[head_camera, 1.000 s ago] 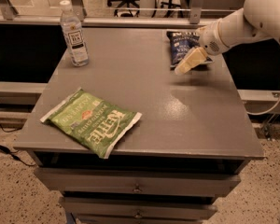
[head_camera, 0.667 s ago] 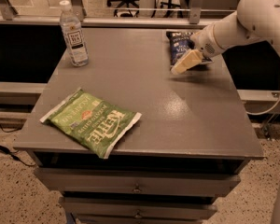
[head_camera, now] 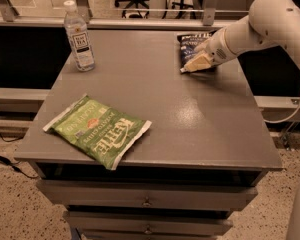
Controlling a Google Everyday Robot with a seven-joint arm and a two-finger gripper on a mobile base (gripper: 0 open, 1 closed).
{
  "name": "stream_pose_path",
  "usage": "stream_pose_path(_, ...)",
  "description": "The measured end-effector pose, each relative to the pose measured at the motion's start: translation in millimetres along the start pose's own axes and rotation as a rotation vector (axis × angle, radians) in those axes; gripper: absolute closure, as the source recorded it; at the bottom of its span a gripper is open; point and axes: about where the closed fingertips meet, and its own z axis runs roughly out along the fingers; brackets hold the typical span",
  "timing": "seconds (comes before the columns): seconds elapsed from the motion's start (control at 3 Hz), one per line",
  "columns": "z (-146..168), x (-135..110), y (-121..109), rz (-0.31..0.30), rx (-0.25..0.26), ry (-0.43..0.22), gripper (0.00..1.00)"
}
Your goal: Pick blue chip bag
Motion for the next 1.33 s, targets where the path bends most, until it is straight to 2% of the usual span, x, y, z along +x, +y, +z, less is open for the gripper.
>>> stream_pose_path(0.33, -4.9, -2.8, -1.3, -0.006, 0.007, -0.014, 0.82)
stream_pose_path(0.67, -16.4, -13.8, -1.7, -0.024, 0.009, -0.053, 1.0)
stream_pose_path(1.33, -59.8, -63.3, 5.3, -0.097, -0.017, -0.192, 1.0)
